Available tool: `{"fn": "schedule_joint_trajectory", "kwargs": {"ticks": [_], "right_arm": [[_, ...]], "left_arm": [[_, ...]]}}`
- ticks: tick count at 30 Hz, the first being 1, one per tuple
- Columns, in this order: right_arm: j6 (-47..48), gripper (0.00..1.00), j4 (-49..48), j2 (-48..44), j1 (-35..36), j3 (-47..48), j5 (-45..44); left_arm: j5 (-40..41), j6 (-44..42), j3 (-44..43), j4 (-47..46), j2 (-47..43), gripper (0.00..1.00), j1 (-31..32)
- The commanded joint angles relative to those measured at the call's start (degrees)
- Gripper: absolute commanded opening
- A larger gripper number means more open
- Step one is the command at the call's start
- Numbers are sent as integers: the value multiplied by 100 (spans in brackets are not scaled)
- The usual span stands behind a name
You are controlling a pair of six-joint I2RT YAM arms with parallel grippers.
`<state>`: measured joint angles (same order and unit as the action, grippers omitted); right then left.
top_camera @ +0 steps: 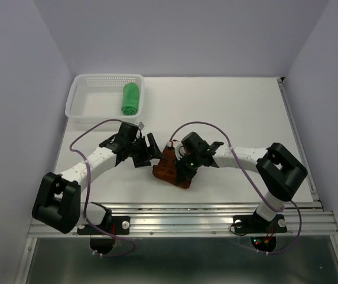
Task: Roll the towels
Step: Roll the towel
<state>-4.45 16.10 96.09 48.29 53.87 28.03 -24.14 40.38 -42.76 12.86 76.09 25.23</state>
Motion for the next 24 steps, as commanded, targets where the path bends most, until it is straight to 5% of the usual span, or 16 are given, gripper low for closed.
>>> {"fn": "schedule_joint_trajectory", "kwargs": {"ticks": [1, 13, 24], "right_arm": [[-486, 1, 43, 243, -416, 177, 1194], [-1777, 1, 16, 1270, -1313, 484, 2390], [-1735, 1, 473, 1684, -1366, 1073, 2268]], "left_arm": [[550, -56, 31, 365, -367, 83, -71], [-133, -162, 812, -537, -947, 92, -45], [-284, -443, 945, -1206, -413, 93, 78]]}}
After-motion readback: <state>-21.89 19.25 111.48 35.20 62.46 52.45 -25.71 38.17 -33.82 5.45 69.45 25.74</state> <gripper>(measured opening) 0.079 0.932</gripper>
